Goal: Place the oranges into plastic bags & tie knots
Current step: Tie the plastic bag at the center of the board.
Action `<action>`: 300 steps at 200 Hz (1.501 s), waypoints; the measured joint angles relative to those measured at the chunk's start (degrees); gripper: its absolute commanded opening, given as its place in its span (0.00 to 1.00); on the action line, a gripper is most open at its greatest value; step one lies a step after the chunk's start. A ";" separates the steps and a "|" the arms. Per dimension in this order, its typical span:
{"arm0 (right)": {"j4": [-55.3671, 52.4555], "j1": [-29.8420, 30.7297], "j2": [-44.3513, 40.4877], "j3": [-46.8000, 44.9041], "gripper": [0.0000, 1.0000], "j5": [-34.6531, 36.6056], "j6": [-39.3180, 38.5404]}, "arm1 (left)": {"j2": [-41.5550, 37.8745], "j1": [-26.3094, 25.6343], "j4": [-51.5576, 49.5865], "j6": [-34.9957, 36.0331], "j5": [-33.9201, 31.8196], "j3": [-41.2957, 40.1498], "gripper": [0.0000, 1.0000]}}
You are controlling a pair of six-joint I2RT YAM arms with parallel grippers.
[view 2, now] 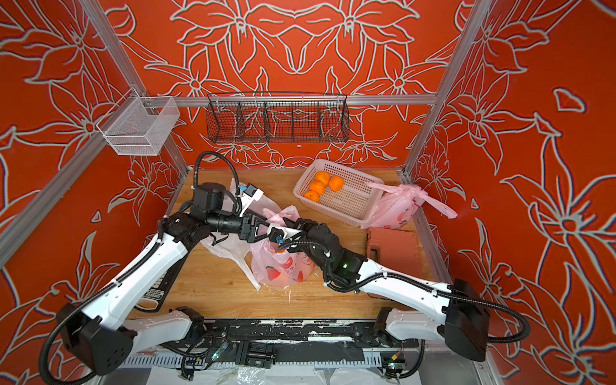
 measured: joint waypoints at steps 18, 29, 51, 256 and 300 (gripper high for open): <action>-2.08 0.00 -1.79 -1.05 0.00 -0.87 6.95 | -9.25 0.20 0.63 -0.85 -10.12 -4.68 0.97; -3.45 0.00 -2.54 -1.14 0.00 -1.27 10.62 | -15.78 0.37 1.75 -1.27 -14.69 -8.31 0.91; -5.49 -0.02 -3.54 -1.14 0.00 -2.69 17.68 | -28.02 -0.55 6.93 -0.13 -14.25 -16.24 0.61; -18.18 -0.15 -7.85 2.40 0.00 -15.54 45.68 | -12.57 -35.06 41.48 21.35 -45.57 -33.29 0.37; -19.39 -0.15 -8.20 2.40 0.00 -17.07 46.23 | -9.75 -35.08 42.75 20.98 -49.99 -32.83 0.47</action>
